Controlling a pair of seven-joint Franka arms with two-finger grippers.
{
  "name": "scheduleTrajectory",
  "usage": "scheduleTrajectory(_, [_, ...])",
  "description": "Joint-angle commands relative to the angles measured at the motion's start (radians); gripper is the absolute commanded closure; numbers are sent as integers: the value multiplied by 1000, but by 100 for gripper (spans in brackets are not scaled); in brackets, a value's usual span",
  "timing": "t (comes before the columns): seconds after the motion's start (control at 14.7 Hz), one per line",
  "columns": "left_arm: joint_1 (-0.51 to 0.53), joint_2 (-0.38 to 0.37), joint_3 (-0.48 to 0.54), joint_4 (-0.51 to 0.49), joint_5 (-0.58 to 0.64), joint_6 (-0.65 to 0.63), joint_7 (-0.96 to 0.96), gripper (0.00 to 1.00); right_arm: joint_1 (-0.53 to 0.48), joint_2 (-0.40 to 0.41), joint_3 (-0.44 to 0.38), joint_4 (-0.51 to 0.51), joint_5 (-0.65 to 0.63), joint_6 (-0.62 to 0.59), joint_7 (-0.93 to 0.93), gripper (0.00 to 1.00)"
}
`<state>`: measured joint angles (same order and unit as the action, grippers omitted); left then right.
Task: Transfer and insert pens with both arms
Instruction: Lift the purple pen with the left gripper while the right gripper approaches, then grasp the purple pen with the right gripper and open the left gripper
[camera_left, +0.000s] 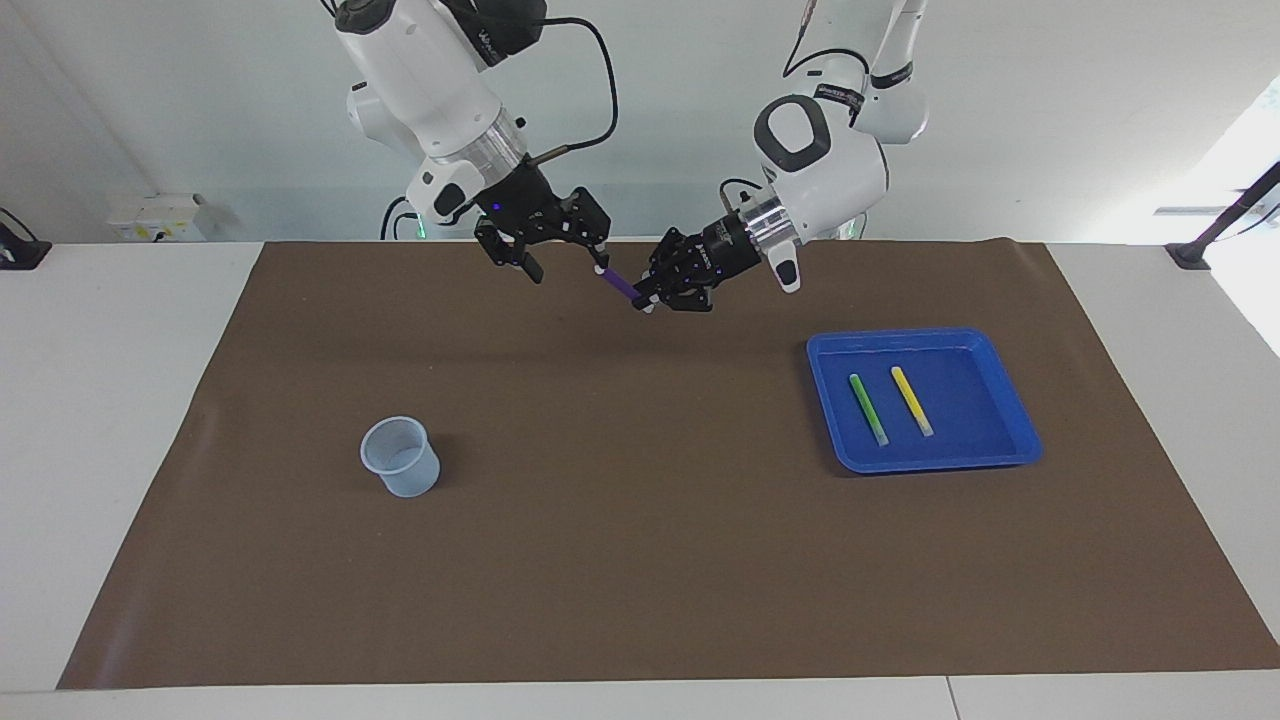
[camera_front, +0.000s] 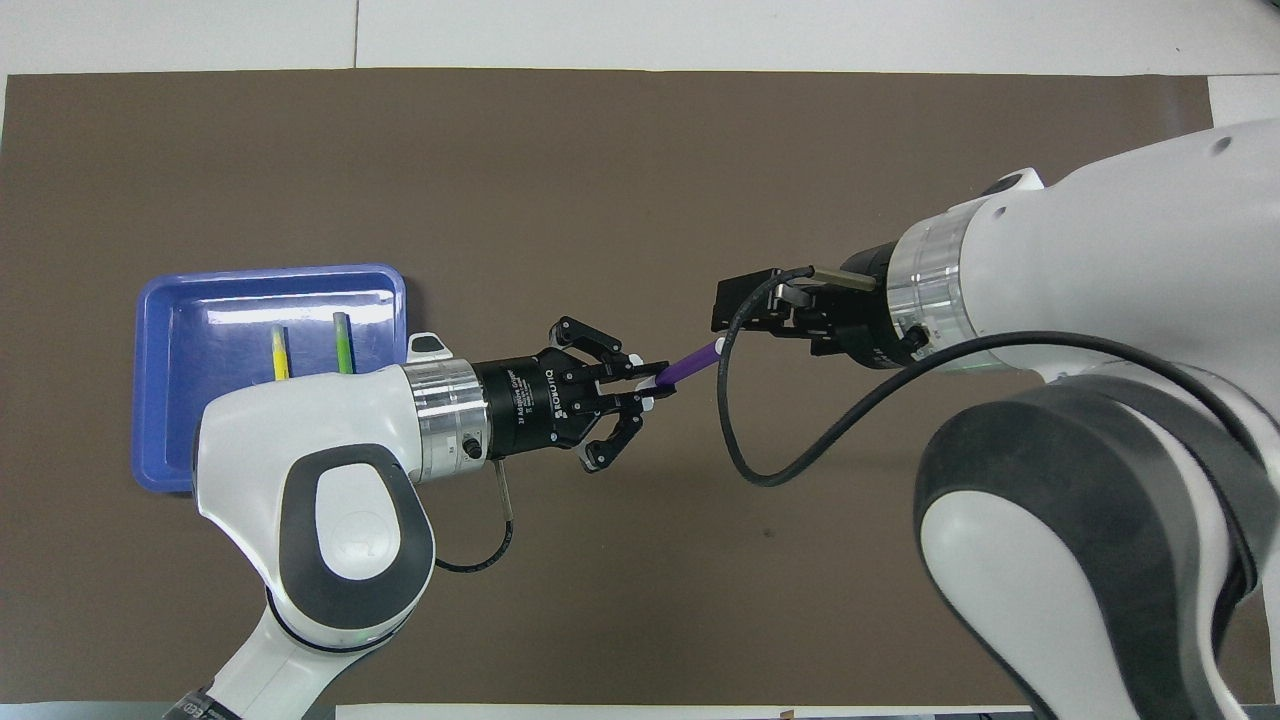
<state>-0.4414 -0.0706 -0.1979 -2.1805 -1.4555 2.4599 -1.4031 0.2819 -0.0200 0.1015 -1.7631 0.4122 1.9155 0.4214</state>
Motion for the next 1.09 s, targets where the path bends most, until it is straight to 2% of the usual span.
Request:
scheduleTrajectory(0.0, [-26, -20, 11, -22, -37, 37, -8, 100, 11, -46, -3, -67, 23, 40, -38, 4])
scheduleTrajectory(0.14, [-26, -20, 11, -21, -37, 39, -8, 100, 19, -48, -3, -73, 23, 48, -39, 6])
scheduleTrajectory(0.48, [-26, -20, 11, -25, -40, 44, -8, 100, 20, -41, -3, -73, 23, 88, -55, 33])
scheduleTrajectory(0.89, [-36, -20, 11, -25, -75, 74, -8, 100, 37, -37, -2, -72, 23, 134, -53, 34])
scheduleTrajectory(1.02, [-36, -20, 11, -25, -80, 79, -8, 100, 39, -37, -2, -72, 23, 134, -53, 40])
